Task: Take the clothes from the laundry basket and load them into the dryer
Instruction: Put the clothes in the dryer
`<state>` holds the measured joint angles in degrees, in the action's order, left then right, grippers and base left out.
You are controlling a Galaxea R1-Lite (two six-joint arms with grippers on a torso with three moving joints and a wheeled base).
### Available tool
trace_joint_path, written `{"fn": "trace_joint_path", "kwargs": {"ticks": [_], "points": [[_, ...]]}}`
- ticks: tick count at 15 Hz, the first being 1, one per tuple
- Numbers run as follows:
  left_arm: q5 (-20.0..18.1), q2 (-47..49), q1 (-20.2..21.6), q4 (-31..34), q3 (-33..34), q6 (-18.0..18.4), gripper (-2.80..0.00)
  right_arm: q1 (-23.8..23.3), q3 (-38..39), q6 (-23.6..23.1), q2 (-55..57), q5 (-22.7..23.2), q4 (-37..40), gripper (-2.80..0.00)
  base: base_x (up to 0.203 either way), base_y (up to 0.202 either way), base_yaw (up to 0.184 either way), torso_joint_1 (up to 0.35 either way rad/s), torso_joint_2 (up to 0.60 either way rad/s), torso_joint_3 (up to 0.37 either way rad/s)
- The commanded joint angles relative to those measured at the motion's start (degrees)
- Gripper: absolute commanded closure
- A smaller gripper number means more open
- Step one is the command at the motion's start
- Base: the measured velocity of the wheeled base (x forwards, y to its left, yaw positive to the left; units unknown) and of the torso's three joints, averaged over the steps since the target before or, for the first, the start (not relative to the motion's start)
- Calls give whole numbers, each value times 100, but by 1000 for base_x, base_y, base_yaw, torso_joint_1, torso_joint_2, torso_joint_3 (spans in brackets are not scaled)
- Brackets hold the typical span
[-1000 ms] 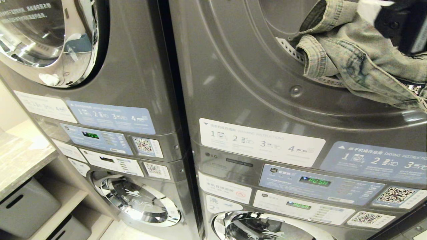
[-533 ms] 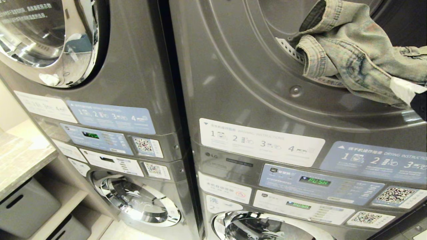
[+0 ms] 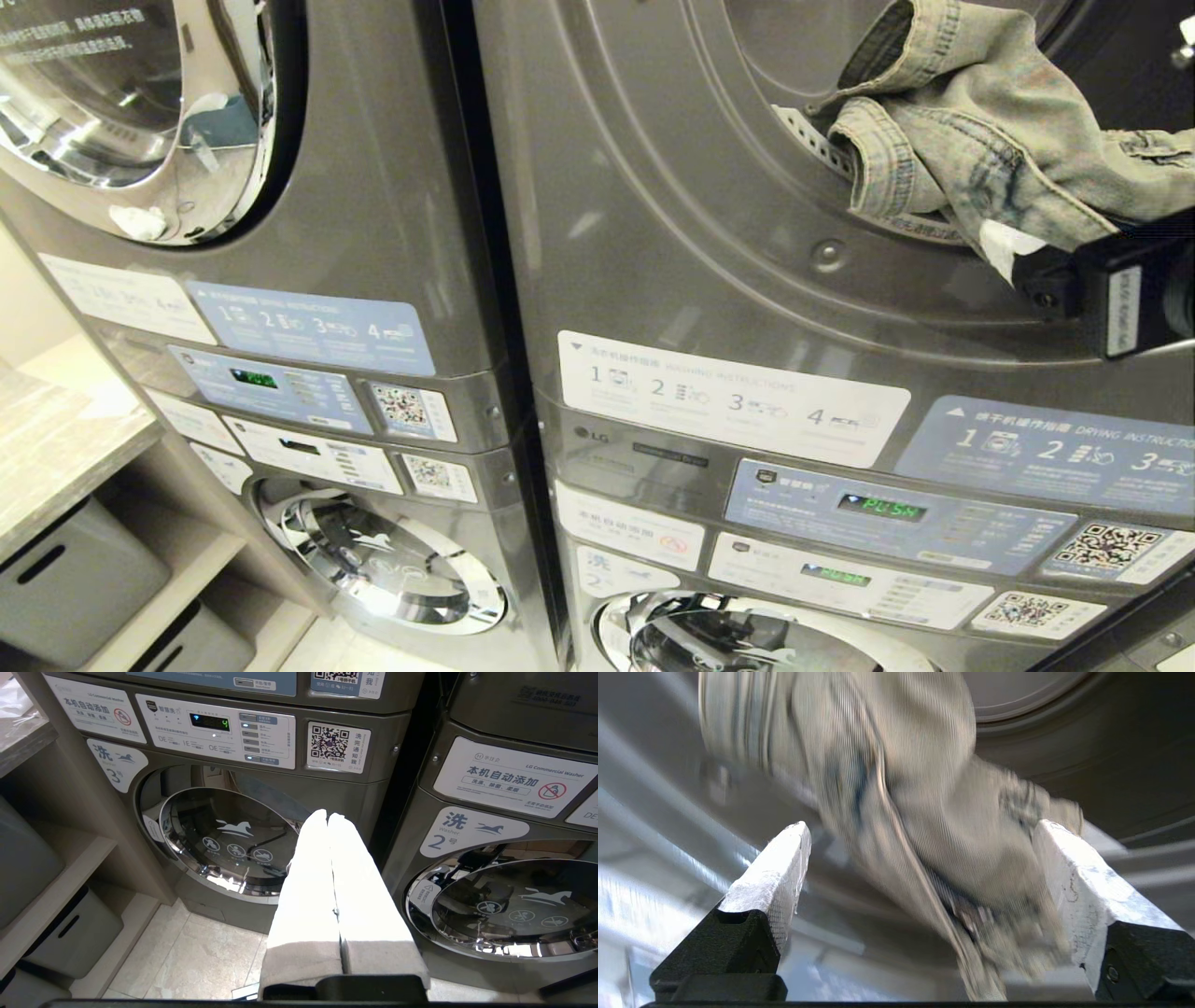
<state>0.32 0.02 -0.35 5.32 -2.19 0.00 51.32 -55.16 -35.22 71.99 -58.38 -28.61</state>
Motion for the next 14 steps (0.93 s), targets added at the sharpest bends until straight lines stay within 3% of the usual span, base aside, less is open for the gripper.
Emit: {"fn": "trace_joint_path", "kwargs": {"ticks": [1, 2, 3, 10, 14], "points": [[3, -2, 0, 4, 0, 0, 0, 1, -266, -30, 540, -152, -222, -280, 0, 0, 0, 0, 0, 0], [3, -2, 0, 4, 0, 0, 0, 1, -369, -36, 647, -283, -331, -280, 0, 0, 0, 0, 0, 0], [3, -2, 0, 4, 0, 0, 0, 5, -408, -37, 699, -321, -347, 0, 0, 0, 0, 0, 0, 0], [3, -2, 0, 4, 0, 0, 0, -14, -584, -20, 872, -568, -347, 0, 0, 0, 0, 0, 0, 0], [3, -2, 0, 4, 0, 0, 0, -440, -1121, 5, 1154, -599, -347, 0, 0, 0, 0, 0, 0, 0]]}}
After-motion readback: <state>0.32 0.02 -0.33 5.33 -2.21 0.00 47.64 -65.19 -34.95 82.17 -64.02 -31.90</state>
